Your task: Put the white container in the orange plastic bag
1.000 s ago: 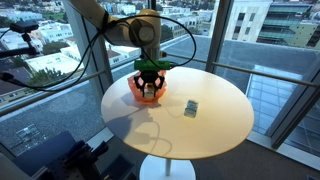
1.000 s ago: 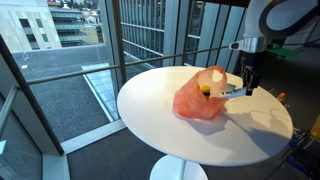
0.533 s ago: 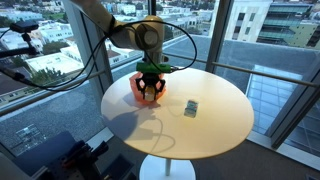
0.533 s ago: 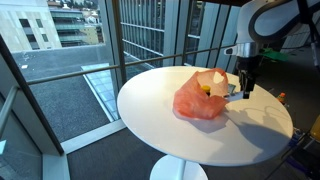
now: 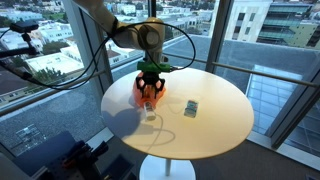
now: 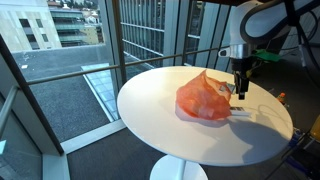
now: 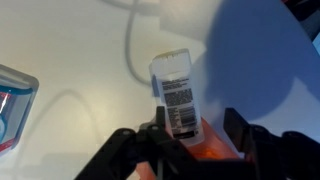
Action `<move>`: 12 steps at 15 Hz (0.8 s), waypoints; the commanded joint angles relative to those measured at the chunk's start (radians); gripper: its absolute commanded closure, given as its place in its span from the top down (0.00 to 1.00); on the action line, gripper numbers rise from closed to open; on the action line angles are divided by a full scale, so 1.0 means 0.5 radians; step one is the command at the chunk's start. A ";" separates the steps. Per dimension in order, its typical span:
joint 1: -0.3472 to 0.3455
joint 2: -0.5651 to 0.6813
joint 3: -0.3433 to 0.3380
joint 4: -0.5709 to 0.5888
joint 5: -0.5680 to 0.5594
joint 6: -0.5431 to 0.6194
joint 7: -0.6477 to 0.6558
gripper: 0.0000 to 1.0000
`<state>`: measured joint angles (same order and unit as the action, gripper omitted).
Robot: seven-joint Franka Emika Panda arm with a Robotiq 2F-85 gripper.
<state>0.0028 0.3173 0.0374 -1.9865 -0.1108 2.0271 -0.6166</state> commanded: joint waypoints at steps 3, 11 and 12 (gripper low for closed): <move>0.007 0.014 0.036 0.097 -0.035 -0.092 0.064 0.77; -0.079 -0.120 0.024 -0.088 0.012 0.049 -0.058 1.00; -0.103 -0.129 0.021 -0.123 0.032 0.079 -0.090 1.00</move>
<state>-0.0158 0.3001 0.0491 -1.9817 -0.1106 2.0217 -0.6199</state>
